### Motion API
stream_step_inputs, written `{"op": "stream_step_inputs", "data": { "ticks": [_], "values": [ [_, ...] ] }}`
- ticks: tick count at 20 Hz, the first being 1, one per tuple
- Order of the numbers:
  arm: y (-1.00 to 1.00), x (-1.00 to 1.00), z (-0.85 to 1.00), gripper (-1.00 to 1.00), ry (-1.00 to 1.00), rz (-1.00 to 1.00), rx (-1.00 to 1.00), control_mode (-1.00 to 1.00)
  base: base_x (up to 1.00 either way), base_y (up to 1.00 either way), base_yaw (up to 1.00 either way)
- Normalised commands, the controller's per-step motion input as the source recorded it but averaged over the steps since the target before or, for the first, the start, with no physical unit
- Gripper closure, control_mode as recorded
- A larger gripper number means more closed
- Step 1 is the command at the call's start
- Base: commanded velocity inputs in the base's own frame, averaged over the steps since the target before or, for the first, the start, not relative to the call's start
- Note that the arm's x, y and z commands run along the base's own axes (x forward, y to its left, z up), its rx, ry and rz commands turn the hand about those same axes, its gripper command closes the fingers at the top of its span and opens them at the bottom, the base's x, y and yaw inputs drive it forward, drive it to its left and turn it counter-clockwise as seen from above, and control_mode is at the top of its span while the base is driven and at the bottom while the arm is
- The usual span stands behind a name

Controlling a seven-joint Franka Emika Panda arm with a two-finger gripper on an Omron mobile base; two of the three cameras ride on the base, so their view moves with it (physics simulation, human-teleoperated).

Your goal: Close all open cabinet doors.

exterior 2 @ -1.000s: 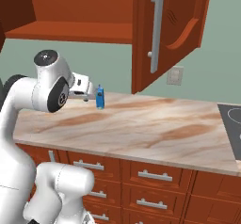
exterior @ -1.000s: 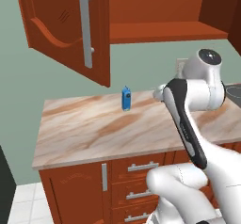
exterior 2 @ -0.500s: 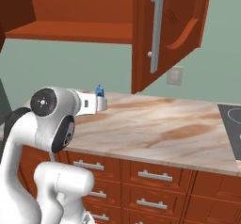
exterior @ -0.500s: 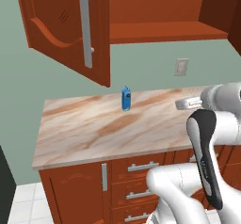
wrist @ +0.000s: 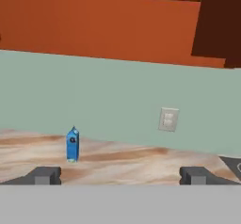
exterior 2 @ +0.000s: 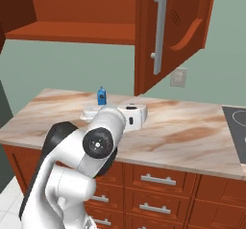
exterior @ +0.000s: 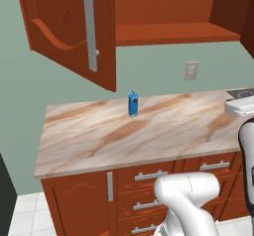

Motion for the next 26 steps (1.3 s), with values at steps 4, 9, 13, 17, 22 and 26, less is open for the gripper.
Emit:
{"op": "stream_step_inputs", "data": {
  "ticks": [4,9,13,17,22,26],
  "values": [
    [-0.75,-0.02,0.0,-1.0,-0.34,0.11,0.0,-1.0,0.0,0.0,0.0],
    [-0.65,0.0,0.03,-1.0,-0.31,0.16,0.0,-1.0,0.0,0.0,0.0],
    [-0.6,0.1,0.12,-1.0,-0.29,0.23,0.01,-1.0,0.0,0.0,0.0],
    [-0.64,0.18,0.16,-1.0,-0.25,0.23,0.01,-1.0,0.0,0.0,0.0],
    [-0.67,0.18,0.22,-1.0,-0.17,0.19,0.01,-1.0,0.0,0.0,0.0],
    [-0.63,0.22,0.2,-1.0,-0.09,0.14,0.03,-1.0,0.0,0.0,0.0]
  ]
}}
